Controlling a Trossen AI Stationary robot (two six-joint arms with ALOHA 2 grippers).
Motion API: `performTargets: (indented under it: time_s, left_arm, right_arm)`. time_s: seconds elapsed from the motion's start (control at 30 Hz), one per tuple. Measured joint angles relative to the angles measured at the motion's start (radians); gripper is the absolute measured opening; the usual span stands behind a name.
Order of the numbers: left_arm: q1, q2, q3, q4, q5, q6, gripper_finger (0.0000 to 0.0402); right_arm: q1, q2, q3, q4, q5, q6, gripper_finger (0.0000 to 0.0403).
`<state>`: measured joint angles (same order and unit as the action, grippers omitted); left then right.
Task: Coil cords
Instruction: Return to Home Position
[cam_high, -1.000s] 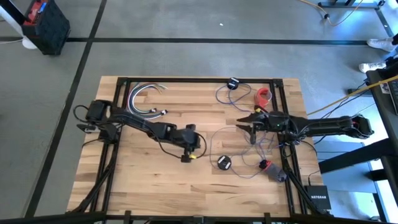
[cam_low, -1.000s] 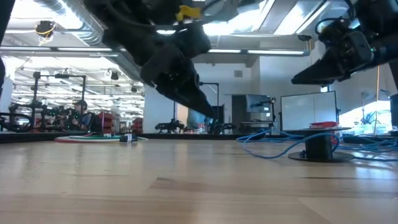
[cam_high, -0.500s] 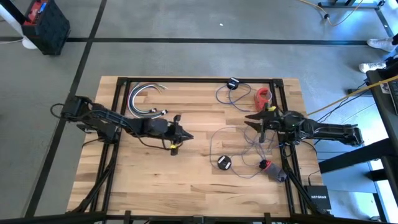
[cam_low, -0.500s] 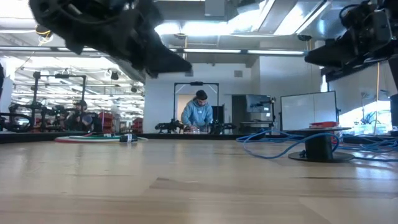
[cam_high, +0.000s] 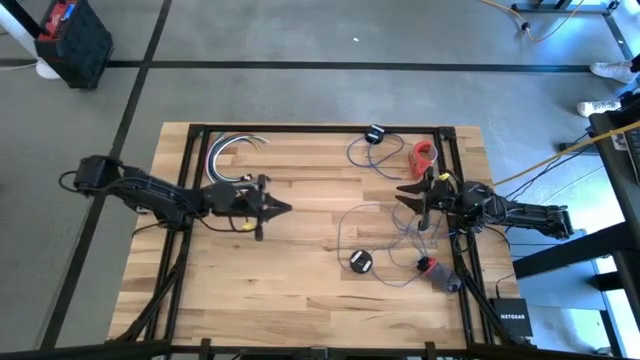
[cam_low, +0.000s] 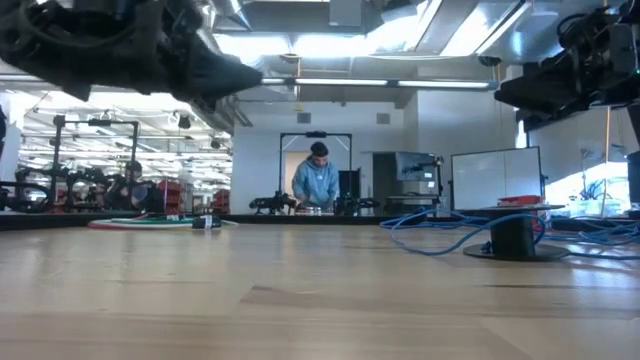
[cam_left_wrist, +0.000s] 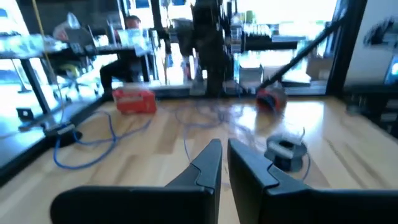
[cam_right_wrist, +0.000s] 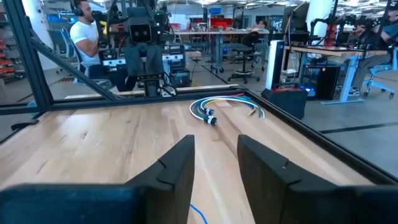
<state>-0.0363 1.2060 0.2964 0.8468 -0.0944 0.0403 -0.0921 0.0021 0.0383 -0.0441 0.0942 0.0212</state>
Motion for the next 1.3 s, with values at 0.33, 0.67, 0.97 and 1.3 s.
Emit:
performTargets:
  time_s: [0.33, 0.67, 0.97, 1.3]
  left_arm:
    - [0.015, -0.141, -0.214, 0.218, 0.002, -0.044, 0.0021]
    - [0.075, -0.354, -0.287, 0.125, 0.116, -0.058, 0.0021]
    - [0.129, -0.601, -0.287, -0.116, 0.162, -0.062, 0.0021]
    - [0.137, -1.028, -0.287, -0.587, -0.002, -0.125, 0.0021]
  right_arm:
    - [0.000, 0.000, -0.001, -0.002, -0.017, -0.016, 0.0127]
    - [0.000, 0.000, -0.001, -0.002, -0.003, -0.027, 0.0127]
    - [0.000, 0.000, -0.001, -0.005, -0.011, -0.026, 0.0127]
    - [0.000, 0.000, -0.002, -0.006, -0.016, -0.021, 0.0127]
